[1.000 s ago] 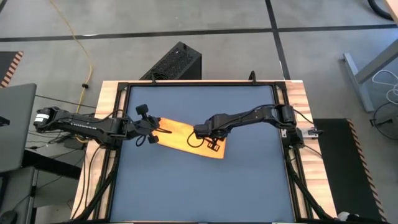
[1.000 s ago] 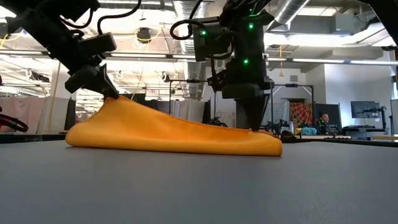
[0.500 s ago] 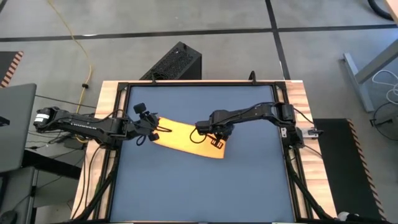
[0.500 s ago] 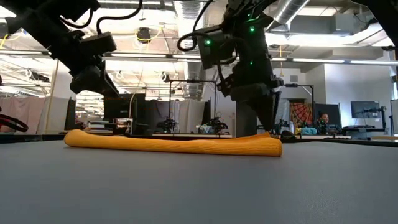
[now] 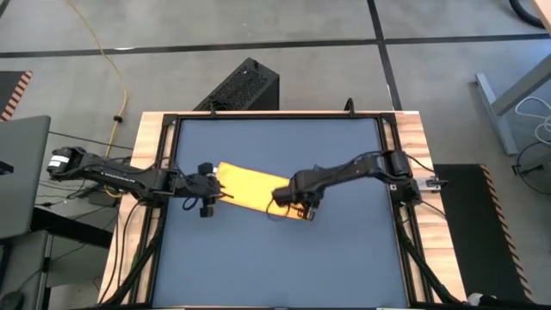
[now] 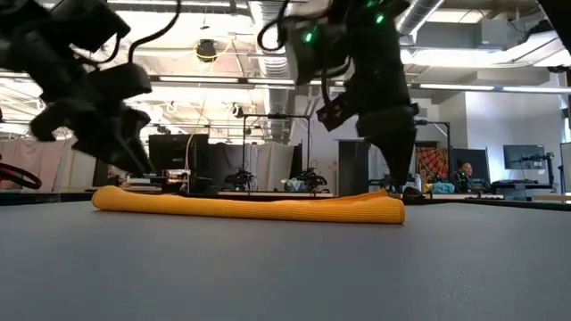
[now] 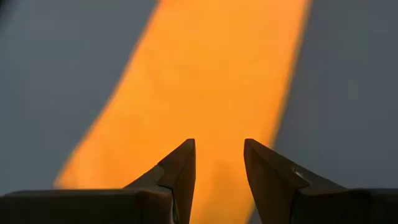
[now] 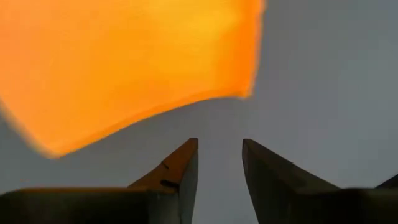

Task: Roll towel
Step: Fold the yellow microfiber cloth

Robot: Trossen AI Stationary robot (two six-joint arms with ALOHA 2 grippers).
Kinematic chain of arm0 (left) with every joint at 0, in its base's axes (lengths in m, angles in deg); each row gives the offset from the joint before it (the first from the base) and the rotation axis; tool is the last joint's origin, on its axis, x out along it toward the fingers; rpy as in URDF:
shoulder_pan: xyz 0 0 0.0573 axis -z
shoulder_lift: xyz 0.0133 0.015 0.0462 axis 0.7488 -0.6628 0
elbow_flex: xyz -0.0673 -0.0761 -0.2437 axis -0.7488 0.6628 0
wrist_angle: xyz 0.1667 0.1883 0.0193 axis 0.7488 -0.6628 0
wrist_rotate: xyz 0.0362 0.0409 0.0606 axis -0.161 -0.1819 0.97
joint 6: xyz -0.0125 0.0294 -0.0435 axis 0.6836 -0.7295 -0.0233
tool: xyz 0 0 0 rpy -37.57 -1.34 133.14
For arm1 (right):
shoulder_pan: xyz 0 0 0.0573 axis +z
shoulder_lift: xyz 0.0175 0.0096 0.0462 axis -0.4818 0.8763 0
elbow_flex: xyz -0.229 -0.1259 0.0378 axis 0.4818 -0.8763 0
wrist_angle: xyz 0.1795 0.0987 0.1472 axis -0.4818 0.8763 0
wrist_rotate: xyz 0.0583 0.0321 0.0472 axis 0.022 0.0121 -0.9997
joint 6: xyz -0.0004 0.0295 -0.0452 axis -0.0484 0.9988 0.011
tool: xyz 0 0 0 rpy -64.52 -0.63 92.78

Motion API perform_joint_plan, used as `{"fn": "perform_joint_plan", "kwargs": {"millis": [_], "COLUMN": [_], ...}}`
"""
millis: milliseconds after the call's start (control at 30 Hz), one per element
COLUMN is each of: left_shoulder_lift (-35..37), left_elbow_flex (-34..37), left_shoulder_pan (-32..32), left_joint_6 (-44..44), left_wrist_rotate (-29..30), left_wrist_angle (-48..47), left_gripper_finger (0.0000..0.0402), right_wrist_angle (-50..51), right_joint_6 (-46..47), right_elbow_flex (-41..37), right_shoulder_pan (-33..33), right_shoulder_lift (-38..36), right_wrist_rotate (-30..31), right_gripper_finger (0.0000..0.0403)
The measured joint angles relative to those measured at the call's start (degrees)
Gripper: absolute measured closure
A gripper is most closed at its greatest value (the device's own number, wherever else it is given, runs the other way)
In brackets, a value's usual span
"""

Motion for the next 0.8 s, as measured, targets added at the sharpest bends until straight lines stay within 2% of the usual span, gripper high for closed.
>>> {"fn": "perform_joint_plan", "kwargs": {"millis": [100, 233, 333, 467, 567, 733, 800], "left_shoulder_lift": [0.0, 0.0, 0.0, 0.0, 0.0, 0.0, 0.0], "left_elbow_flex": [2.4, 3.2, 3.2, 3.2, 3.2, 3.2, 3.2], "left_shoulder_pan": [0.5, 0.4, 0.4, 0.4, -0.3, -3.6, -5.5], "left_joint_6": [-0.6, -0.6, 0.2, 1.7, 3.6, 2.5, 1.3], "left_wrist_rotate": [1.3, 3.7, 5.3, 9.7, 12.1, 12.6, 12.7], "left_wrist_angle": [3.1, 3.2, 2.7, -0.5, -2.7, -3.0, -2.6], "left_gripper_finger": [0.0276, 0.0276, 0.0276, 0.0283, 0.0313, 0.0389, 0.0395], "right_wrist_angle": [-1.4, -9.0, -15.0, -17.0, -16.5, -19.3, -23.7], "right_joint_6": [0.0, -0.1, -1.5, -4.9, -5.6, -8.1, -8.9], "right_elbow_flex": [0.0, 0.0, 0.0, 0.0, -0.5, -5.8, -8.8], "right_shoulder_pan": [3.7, 6.6, 6.4, 3.6, 0.9, -3.7, -5.2], "right_shoulder_lift": [0.0, 0.0, 0.0, 0.0, 0.0, -0.1, -0.1], "right_wrist_rotate": [1.5, 1.6, 1.6, 1.6, 1.6, -1.2, -3.3], "right_gripper_finger": [0.0266, 0.0286, 0.0322, 0.0386, 0.0384, 0.0387, 0.0389]}}
